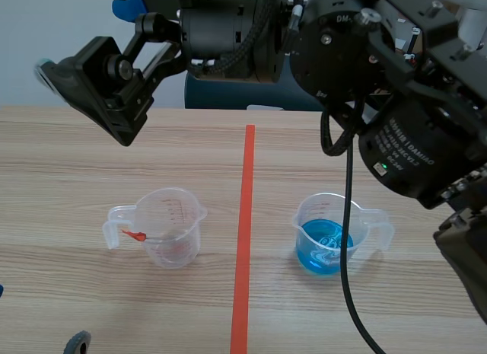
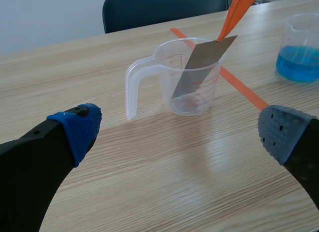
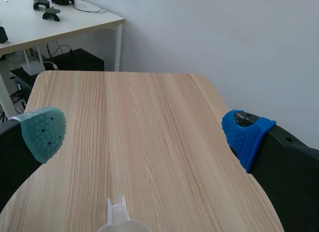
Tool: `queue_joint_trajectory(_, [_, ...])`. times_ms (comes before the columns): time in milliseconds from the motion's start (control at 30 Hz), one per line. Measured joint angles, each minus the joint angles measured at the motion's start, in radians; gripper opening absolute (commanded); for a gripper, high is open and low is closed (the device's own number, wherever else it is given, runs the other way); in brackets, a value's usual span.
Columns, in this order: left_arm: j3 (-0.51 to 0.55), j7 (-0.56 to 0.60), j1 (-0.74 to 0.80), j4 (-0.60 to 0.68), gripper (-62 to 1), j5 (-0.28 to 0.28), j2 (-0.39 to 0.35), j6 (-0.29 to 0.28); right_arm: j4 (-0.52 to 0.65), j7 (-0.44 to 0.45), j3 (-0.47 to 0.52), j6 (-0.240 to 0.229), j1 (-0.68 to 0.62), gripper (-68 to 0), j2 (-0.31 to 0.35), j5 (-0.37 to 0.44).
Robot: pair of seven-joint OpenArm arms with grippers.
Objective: Do the redox reaction experiment. return to the home posture
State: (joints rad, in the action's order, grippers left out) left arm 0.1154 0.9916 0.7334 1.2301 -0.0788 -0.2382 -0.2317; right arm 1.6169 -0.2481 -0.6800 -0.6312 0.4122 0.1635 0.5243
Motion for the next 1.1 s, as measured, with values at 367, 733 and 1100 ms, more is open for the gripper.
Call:
queue_joint_trajectory(367, [0.000, 0.000, 0.000, 0.000, 1.4, 0.000, 0.000, 0.000, 0.000, 0.000, 0.000, 0.000, 0.000, 0.4, 0.000, 0.000])
queue_joint_trajectory(733, [0.000, 0.090, -0.002, 0.000, 1.4, 0.000, 0.000, 0.000, 0.000, 0.000, 0.000, 0.000, 0.000, 0.4, 0.000, 0.000])
queue_joint_trajectory(1100, [-0.004, 0.043, -0.014, 0.000, 1.4, 0.000, 0.000, -0.016, 0.000, -0.015, 0.000, 0.000, 0.000, 0.4, 0.001, 0.000])
